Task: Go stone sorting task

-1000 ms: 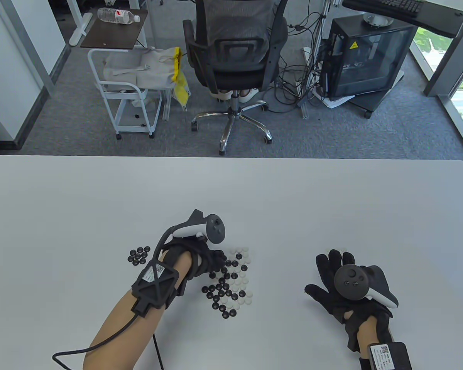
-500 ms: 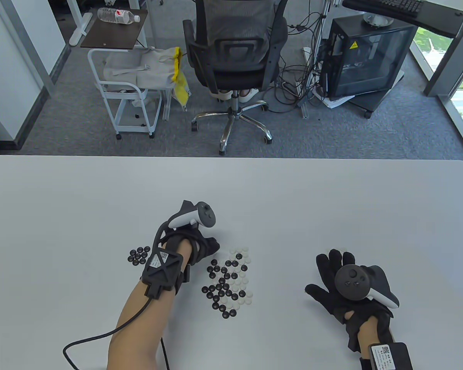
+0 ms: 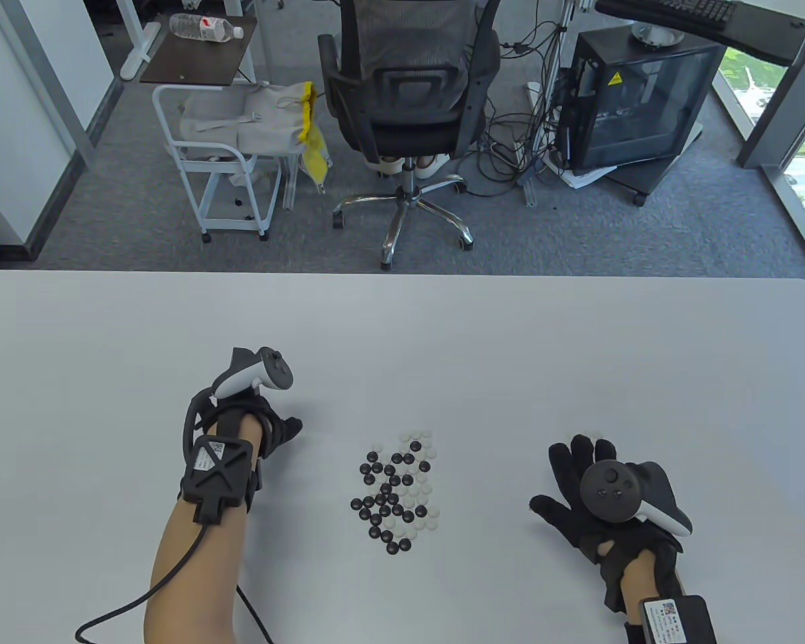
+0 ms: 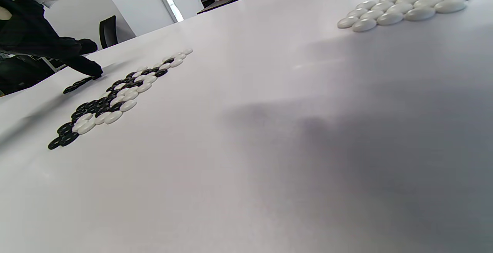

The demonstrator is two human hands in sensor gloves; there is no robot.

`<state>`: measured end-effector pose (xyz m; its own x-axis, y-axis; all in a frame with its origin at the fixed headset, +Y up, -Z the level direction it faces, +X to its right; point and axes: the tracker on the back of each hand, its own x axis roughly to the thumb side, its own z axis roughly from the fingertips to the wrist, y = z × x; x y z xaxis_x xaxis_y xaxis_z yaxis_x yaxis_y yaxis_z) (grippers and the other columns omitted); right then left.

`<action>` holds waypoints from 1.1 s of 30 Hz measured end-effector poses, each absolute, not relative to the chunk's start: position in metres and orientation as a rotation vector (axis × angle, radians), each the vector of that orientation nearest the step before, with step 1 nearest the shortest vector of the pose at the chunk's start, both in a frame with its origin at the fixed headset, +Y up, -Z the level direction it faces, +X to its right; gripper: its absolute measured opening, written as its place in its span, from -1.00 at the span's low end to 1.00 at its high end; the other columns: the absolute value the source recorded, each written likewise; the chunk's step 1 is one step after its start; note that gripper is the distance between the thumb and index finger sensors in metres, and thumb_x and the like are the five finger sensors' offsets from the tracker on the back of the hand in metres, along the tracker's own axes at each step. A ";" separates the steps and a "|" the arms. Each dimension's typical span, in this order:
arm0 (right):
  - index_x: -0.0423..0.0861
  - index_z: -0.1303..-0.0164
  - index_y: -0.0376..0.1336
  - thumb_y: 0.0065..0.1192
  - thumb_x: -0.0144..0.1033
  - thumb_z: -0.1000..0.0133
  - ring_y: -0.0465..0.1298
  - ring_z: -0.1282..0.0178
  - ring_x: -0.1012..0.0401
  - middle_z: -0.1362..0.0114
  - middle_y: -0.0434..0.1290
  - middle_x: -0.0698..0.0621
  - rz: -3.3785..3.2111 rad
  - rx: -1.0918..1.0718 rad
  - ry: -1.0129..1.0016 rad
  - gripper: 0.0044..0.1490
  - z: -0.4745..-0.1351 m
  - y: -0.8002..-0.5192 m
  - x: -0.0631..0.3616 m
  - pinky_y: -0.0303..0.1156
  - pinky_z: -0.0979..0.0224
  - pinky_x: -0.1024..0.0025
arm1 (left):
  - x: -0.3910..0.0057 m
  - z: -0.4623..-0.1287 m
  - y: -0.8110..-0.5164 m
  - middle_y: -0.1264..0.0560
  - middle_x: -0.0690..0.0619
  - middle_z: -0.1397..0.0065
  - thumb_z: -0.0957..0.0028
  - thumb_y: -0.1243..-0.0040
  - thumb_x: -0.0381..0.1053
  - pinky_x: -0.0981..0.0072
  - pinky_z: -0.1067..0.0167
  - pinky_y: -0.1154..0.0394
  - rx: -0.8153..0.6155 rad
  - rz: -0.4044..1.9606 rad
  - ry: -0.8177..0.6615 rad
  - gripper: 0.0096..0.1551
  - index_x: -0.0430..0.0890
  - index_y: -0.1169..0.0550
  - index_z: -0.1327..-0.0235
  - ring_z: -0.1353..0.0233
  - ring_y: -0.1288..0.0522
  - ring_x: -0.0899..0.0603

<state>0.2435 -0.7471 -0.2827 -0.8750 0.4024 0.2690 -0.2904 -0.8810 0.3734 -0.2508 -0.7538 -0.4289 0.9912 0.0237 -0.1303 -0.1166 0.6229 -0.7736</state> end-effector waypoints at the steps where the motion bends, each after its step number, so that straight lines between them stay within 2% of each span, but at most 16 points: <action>1: -0.42 -0.74 -0.34 -0.11 0.11 -0.34 -0.48 -0.51 -0.54 -0.64 -0.45 -0.63 2.695 0.485 0.461 0.12 -0.283 -0.747 0.243 -0.47 -0.25 -0.74 | -0.253 -0.428 -0.754 0.48 -0.22 -0.61 -0.02 0.19 0.29 -0.64 -0.11 0.49 -0.897 0.079 0.113 -0.20 0.14 -0.42 -0.58 -0.45 0.60 -0.48; 9: -0.42 -0.73 -0.34 -0.10 0.11 -0.33 -0.48 -0.51 -0.54 -0.64 -0.45 -0.63 2.701 0.488 0.473 0.13 -0.283 -0.748 0.242 -0.47 -0.25 -0.74 | -0.264 -0.422 -0.751 0.49 -0.21 -0.61 -0.02 0.19 0.30 -0.64 -0.10 0.49 -0.899 0.073 0.136 -0.19 0.13 -0.43 -0.58 -0.45 0.60 -0.48; 13: -0.42 -0.74 -0.34 -0.10 0.11 -0.34 -0.48 -0.51 -0.54 -0.64 -0.45 -0.63 2.700 0.485 0.472 0.13 -0.283 -0.747 0.242 -0.47 -0.25 -0.74 | -0.252 -0.420 -0.740 0.50 -0.22 -0.61 -0.02 0.19 0.30 -0.64 -0.10 0.50 -0.868 0.089 0.060 -0.19 0.14 -0.40 -0.59 -0.44 0.61 -0.48; 19: -0.42 -0.73 -0.34 -0.10 0.11 -0.34 -0.48 -0.51 -0.54 -0.64 -0.45 -0.64 2.700 0.479 0.477 0.12 -0.283 -0.748 0.241 -0.47 -0.25 -0.74 | -0.202 -0.408 -0.721 0.42 -0.25 -0.64 -0.04 0.16 0.30 -0.65 -0.12 0.45 -0.843 0.063 -0.196 -0.22 0.13 -0.46 -0.55 -0.47 0.54 -0.50; 23: -0.42 -0.74 -0.34 -0.10 0.11 -0.34 -0.48 -0.51 -0.54 -0.64 -0.45 -0.63 2.699 0.484 0.472 0.13 -0.283 -0.747 0.241 -0.47 -0.25 -0.74 | -0.167 -0.397 -0.723 0.39 -0.26 -0.65 -0.04 0.15 0.29 -0.65 -0.13 0.42 -0.863 0.036 -0.329 -0.24 0.13 -0.47 -0.54 -0.47 0.53 -0.50; 33: -0.42 -0.73 -0.34 -0.10 0.11 -0.34 -0.48 -0.51 -0.54 -0.64 -0.45 -0.63 2.693 0.487 0.472 0.12 -0.283 -0.747 0.241 -0.47 -0.25 -0.74 | -0.121 -0.395 -0.752 0.47 -0.27 -0.61 -0.04 0.17 0.30 -0.65 -0.12 0.44 -0.896 -0.016 -0.403 -0.22 0.18 -0.30 -0.62 -0.45 0.57 -0.50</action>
